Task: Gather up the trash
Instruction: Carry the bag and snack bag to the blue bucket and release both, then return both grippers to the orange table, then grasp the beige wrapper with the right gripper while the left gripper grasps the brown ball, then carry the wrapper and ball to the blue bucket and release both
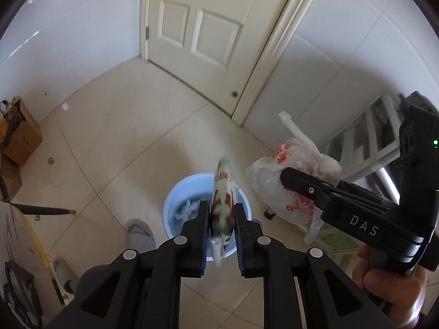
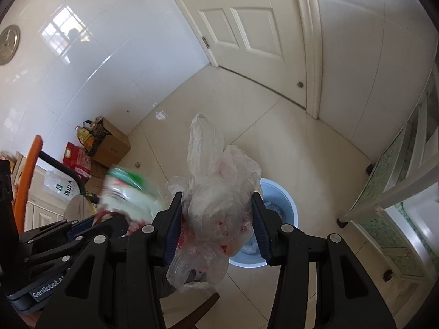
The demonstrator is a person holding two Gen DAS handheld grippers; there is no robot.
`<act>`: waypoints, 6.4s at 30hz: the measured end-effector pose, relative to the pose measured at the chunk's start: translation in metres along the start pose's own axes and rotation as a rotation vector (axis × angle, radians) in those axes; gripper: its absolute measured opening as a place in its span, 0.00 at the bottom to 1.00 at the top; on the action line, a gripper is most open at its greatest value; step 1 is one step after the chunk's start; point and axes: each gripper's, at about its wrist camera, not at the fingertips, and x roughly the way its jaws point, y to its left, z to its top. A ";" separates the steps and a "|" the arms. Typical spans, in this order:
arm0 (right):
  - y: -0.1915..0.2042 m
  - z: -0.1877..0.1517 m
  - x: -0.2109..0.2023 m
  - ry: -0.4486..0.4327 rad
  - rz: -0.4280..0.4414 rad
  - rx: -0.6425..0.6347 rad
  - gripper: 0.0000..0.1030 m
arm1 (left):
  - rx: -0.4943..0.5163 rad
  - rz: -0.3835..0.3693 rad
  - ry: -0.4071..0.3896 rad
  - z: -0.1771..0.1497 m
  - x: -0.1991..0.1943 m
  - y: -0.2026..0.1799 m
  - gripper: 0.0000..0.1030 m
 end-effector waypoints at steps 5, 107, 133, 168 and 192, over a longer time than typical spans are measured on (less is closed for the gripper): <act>-0.026 0.000 0.039 0.060 -0.052 0.066 0.74 | 0.011 0.053 0.049 0.031 0.045 0.001 0.29; 0.575 -0.031 0.071 0.027 0.097 -0.824 0.85 | -0.646 0.605 -0.337 -0.225 -0.364 0.277 0.89; 0.534 -0.053 0.059 0.112 0.236 -0.733 0.14 | -0.633 0.457 -0.395 -0.141 -0.326 0.329 0.19; 0.293 0.006 -0.164 -0.228 0.134 -0.468 0.14 | -0.096 0.138 -0.549 -0.103 -0.315 0.059 0.19; 0.043 0.029 -0.033 0.053 -0.041 0.006 0.18 | 0.007 -0.060 0.001 0.044 -0.044 0.002 0.21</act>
